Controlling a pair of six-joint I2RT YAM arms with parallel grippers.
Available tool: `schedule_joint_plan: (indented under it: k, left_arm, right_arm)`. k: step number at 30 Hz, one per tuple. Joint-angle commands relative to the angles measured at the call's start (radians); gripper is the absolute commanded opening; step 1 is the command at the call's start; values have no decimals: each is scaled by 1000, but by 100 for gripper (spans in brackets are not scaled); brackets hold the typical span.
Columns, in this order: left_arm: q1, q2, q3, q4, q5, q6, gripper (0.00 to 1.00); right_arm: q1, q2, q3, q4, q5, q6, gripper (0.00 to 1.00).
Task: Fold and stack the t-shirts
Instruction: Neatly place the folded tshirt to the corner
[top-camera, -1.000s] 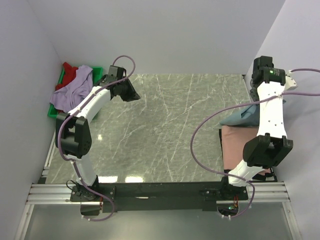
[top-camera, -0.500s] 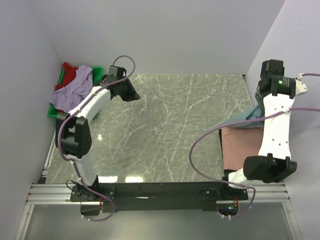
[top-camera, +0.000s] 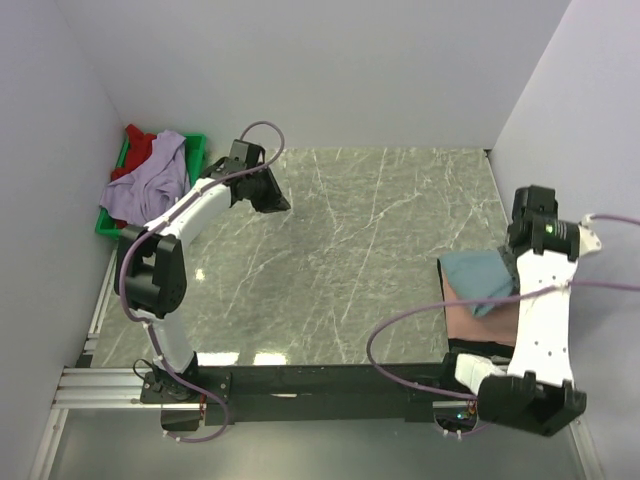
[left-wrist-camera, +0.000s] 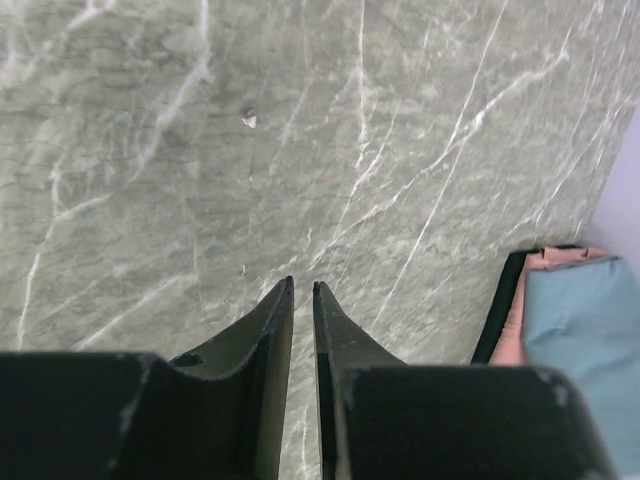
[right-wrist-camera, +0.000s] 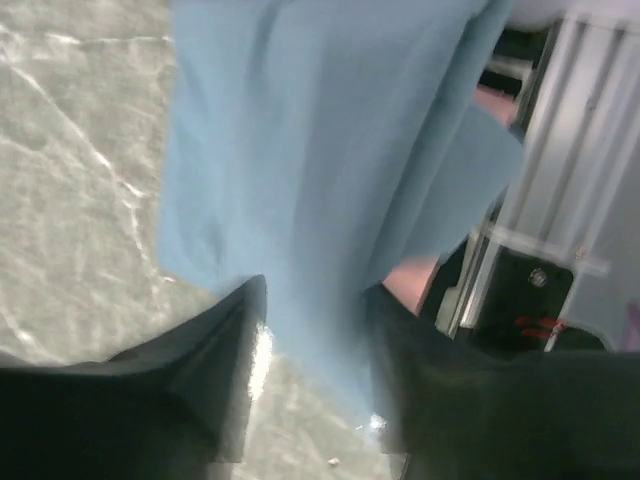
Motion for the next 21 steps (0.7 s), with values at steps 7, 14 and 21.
schedule_joint_plan:
  k: [7,14,21]
  left_arm:
    - [-16,-96,-45,57,39,41,20]
    - [-12,-160,-56,34,22,53,21]
    - [18,-248,-124,49,13,51,24]
  right_arm:
    - [-10,-205,-79,-49,-77,-134,86]
    - [28,-231,-134,155,-227,-238,88]
    - [473,-61,-41,242,-94,-106,90]
